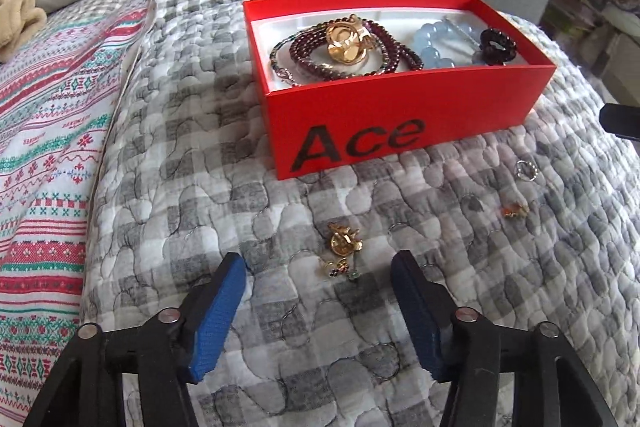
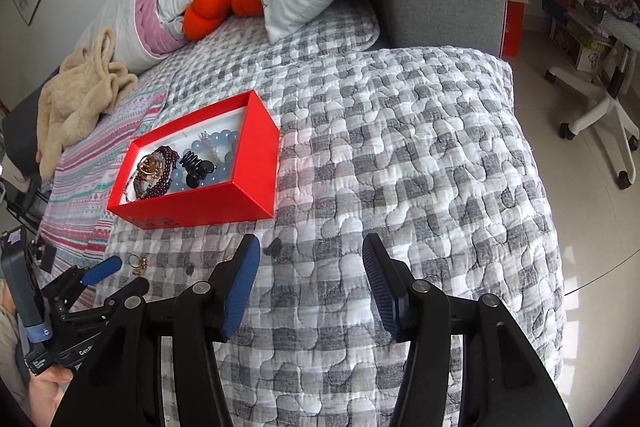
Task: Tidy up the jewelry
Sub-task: 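Move the left tool to the gold earring on the quilt and grasp it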
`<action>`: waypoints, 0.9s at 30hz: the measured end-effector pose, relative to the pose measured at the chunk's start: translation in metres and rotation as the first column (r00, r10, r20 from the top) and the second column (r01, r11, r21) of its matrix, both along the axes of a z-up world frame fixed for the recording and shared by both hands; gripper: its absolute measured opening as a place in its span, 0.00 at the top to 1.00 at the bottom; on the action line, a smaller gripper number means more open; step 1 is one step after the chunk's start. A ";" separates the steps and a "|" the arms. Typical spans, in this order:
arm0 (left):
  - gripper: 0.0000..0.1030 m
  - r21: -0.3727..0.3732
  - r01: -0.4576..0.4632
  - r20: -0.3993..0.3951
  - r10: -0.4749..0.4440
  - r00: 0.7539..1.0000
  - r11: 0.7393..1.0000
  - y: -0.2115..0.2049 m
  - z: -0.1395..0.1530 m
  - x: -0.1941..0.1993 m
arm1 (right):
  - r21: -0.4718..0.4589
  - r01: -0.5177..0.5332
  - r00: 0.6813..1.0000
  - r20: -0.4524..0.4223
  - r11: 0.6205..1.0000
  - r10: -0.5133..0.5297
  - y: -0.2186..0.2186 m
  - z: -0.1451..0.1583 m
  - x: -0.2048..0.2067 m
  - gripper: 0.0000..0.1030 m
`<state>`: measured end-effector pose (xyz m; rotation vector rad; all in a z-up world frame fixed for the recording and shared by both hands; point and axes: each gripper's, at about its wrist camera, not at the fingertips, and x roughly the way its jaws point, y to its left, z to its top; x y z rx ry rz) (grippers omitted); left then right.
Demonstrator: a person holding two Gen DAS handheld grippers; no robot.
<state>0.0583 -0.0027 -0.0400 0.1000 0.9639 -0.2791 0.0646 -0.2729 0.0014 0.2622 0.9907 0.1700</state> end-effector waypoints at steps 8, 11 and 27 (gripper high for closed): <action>0.74 0.017 0.061 -0.007 -0.061 0.998 0.998 -0.018 0.004 0.005 | -0.008 -0.022 0.999 -0.031 1.000 0.021 0.010 -0.006 -0.004 0.45; 0.78 0.000 0.042 -0.019 -0.042 0.999 0.999 -0.018 0.004 0.007 | 0.003 -0.025 0.999 -0.043 1.000 0.025 0.013 -0.008 -0.003 0.45; 0.89 -0.204 -0.017 -0.079 0.001 0.997 0.979 0.005 0.024 0.017 | 0.083 -0.040 0.993 -0.112 0.996 0.049 0.020 -0.016 0.010 0.45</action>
